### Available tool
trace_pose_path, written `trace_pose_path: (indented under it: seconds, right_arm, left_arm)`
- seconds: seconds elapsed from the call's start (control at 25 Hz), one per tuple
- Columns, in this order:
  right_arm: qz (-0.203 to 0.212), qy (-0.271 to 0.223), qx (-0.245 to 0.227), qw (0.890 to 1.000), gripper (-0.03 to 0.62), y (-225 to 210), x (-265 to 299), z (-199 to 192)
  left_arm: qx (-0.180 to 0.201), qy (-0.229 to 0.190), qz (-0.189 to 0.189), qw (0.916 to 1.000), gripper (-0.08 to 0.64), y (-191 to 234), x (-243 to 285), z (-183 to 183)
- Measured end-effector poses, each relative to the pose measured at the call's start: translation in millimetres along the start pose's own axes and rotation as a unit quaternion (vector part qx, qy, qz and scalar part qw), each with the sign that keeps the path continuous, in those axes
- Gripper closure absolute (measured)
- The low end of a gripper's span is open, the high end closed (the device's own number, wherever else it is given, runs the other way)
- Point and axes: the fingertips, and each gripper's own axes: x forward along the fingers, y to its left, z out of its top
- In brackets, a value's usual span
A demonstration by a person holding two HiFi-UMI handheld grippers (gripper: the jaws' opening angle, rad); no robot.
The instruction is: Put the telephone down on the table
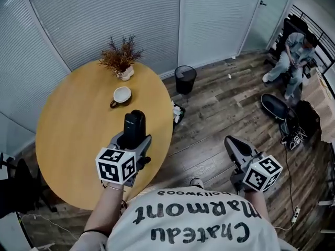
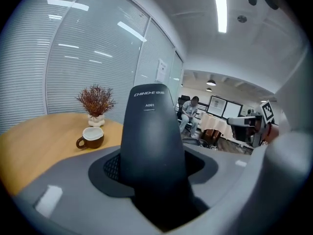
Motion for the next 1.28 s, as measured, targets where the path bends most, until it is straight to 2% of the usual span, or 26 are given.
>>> trace_pose_path:
  seconds: [0.2,0.36,0.6,0.88,1.08,1.28]
  right_arm:
    - [0.049,0.014,-0.010,0.999,0.577,-42.9,6.6,12.3]
    - [0.075,0.012,-0.019,0.997,0.577,-69.1,8.5,17.3]
    - [0.133,0.034,-0.037,0.990,0.578,-81.0,23.4,18.4]
    - [0.153,0.045,-0.035,0.987,0.578,-98.7,33.2,10.3]
    - [0.165,0.065,-0.031,0.984,0.578,-100.9,57.5,8.0]
    - [0.179,0.087,-0.036,0.979,0.577,-106.0,91.0,9.3]
  left_arm:
    - [-0.023,-0.020,0.056,0.9980,0.272,-17.1,8.6,8.8]
    - [-0.038,-0.023,0.080,0.9958,0.272,-38.4,19.3,2.3]
    - [-0.069,-0.018,0.114,0.9909,0.272,-56.5,20.9,-16.0]
    - [-0.081,-0.007,0.151,0.9851,0.272,-56.9,15.8,-31.0]
    - [-0.103,0.000,0.158,0.9821,0.272,-45.6,20.1,-36.7]
    - [-0.111,0.014,0.158,0.9810,0.272,-27.3,46.0,-38.1]
